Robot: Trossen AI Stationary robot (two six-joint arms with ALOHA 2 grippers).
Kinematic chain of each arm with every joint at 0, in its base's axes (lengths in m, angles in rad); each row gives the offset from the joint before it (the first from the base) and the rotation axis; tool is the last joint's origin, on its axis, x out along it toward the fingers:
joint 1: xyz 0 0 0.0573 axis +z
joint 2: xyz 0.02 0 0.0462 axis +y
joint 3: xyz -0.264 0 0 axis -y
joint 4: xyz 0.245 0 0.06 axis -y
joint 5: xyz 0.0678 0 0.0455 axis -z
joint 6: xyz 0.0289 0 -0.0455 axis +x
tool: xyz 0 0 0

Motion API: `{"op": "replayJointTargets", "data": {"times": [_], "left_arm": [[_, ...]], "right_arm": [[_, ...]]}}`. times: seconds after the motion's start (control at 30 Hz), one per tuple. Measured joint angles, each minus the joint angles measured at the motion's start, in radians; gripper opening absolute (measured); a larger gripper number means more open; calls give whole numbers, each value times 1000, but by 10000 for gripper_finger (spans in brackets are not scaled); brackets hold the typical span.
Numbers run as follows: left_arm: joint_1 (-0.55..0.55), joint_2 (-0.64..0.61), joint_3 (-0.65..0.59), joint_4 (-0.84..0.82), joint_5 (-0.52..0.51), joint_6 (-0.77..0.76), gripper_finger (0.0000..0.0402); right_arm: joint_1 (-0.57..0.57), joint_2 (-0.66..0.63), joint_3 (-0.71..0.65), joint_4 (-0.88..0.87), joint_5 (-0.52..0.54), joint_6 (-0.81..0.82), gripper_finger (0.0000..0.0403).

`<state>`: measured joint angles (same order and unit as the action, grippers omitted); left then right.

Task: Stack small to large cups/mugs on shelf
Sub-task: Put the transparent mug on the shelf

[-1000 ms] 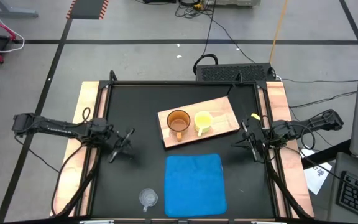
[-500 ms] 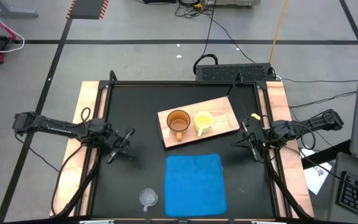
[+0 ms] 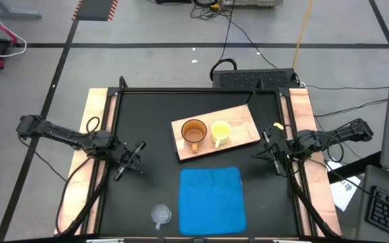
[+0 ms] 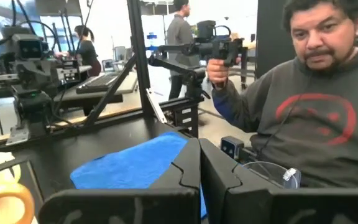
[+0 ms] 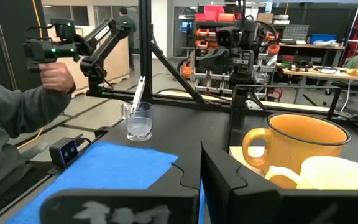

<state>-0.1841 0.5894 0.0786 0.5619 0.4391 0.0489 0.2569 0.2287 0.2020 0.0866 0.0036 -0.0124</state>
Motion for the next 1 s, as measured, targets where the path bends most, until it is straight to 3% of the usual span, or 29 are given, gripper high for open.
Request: {"op": "replayJointTargets", "data": {"times": [0.33, 0.53, 0.87, 1.0], "left_arm": [[-69, 212, 167, -92, -95, 91, 0], [-97, 291, 249, -146, -101, 127, 0], [-162, 395, 333, -156, -105, 99, 0], [-205, 429, 354, -148, -188, 46, 0]], "right_arm": [[0, 3, 0, 4, 0, 4, 0], [0, 5, 0, 6, 0, 0, 0], [0, 27, 0, 6, 0, -3, 0], [0, 29, 0, 6, 0, -1, 0]]}}
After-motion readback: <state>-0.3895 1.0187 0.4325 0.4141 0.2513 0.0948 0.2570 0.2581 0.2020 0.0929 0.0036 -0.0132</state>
